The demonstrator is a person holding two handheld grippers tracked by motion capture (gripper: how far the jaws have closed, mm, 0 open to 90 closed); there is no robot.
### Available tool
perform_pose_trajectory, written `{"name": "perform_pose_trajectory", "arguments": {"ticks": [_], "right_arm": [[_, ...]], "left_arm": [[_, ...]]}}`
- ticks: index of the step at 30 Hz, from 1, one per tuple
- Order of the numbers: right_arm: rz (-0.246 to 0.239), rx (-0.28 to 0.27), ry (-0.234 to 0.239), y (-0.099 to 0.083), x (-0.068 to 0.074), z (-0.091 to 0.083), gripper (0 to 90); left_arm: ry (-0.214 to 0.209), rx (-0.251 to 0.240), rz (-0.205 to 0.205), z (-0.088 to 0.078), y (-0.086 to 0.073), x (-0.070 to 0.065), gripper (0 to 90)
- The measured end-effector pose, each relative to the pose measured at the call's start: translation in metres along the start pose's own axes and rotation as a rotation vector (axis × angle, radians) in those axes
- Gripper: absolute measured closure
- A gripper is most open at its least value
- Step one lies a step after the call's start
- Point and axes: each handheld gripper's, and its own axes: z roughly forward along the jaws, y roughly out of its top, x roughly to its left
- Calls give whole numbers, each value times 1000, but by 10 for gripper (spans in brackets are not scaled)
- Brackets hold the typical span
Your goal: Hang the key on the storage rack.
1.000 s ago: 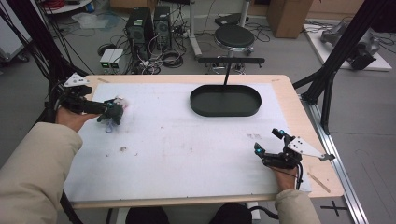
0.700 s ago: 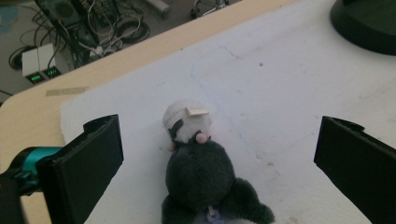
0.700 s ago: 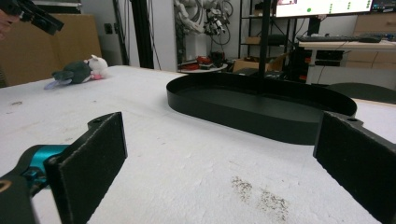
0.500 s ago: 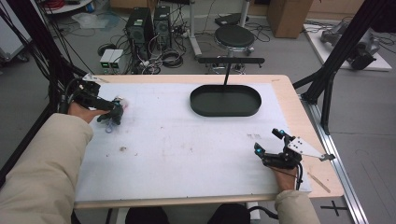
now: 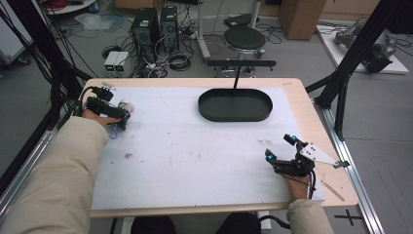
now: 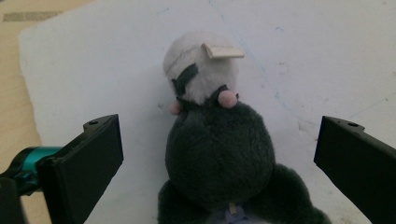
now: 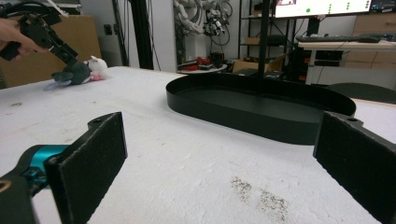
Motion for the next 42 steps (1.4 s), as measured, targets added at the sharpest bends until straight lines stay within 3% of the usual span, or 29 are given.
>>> {"name": "perform_pose_trajectory", "arguments": {"ticks": [2, 4, 6, 15, 21, 25, 27, 30, 36, 42], "right_arm": [[-1, 0, 0, 0, 0, 0, 19], [-1, 1, -1, 0, 0, 0, 19], [-1, 2, 0, 0, 0, 0, 19], [0, 1, 0, 0, 0, 0, 19], [4, 2, 1, 0, 0, 0, 19], [9, 3, 0, 0, 0, 0, 19], [9, 4, -1, 0, 0, 0, 19], [7, 3, 0, 0, 0, 0, 19], [8, 3, -1, 0, 0, 0, 19], [-1, 2, -1, 0, 0, 0, 19]], "left_arm": [[6, 11, 4, 2, 0, 0, 17], [23, 54, 36, 7, -2, -2, 17], [38, 65, 58, 11, -3, -5, 17], [20, 105, 38, 22, -5, -7, 17], [-2, 135, -15, 28, -7, -3, 18], [-39, 122, 1, 27, -7, -2, 208], [-3, 126, 7, 26, -6, -5, 246], [28, 119, 52, 23, -5, -10, 355], [43, 122, 40, 21, -4, -11, 419], [24, 124, 45, 18, -5, -11, 458]]}}
